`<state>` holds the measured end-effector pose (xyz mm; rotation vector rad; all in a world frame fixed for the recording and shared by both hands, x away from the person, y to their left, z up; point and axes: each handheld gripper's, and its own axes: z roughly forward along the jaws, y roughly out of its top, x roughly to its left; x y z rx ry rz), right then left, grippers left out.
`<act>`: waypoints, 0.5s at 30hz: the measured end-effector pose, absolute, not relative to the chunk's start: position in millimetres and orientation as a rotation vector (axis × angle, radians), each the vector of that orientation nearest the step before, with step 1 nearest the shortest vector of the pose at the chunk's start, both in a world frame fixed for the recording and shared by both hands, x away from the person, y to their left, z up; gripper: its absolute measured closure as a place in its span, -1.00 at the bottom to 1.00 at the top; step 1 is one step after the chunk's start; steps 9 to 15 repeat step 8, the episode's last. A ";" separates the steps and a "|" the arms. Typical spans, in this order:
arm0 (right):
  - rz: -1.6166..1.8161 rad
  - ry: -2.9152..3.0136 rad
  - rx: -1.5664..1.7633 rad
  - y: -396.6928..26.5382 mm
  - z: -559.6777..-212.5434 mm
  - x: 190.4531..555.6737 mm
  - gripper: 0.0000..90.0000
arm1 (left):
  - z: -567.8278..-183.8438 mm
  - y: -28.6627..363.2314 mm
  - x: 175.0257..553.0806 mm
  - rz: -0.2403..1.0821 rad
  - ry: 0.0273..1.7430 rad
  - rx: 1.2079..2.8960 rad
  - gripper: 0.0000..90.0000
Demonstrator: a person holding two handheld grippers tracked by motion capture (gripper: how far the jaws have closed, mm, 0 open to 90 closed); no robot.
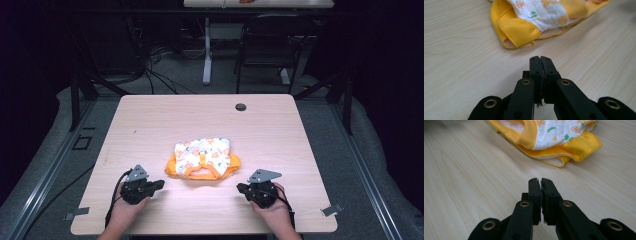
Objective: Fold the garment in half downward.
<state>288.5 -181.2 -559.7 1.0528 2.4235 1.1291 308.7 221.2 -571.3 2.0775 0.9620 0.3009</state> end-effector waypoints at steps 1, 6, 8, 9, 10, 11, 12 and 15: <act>1.126 2.430 1.053 -181.4 -560.5 288.6 0.91 | -571.8 220.7 308.4 0.296 0.968 2.071 0.97; 1.116 2.430 1.045 -179.8 -562.3 289.2 0.91 | -571.5 219.4 308.7 0.315 0.954 2.089 0.96; 1.103 2.434 1.042 -178.9 -563.2 289.7 0.91 | -571.4 218.9 308.9 0.317 0.954 2.087 0.96; 1.103 2.434 1.042 -178.9 -563.2 289.7 0.91 | -571.4 218.9 308.9 0.317 0.954 2.087 0.96; 1.103 2.434 1.042 -178.9 -563.2 289.7 0.91 | -571.4 218.9 308.9 0.317 0.954 2.087 0.96; 1.103 2.434 1.042 -178.9 -563.2 289.7 0.91 | -571.4 218.9 308.9 0.317 0.954 2.087 0.96; 1.103 2.434 1.042 -178.9 -563.2 289.7 0.91 | -571.4 218.9 308.9 0.317 0.954 2.087 0.96; 1.103 2.434 1.042 -178.9 -563.2 289.7 0.91 | -571.4 218.9 308.9 0.317 0.954 2.087 0.96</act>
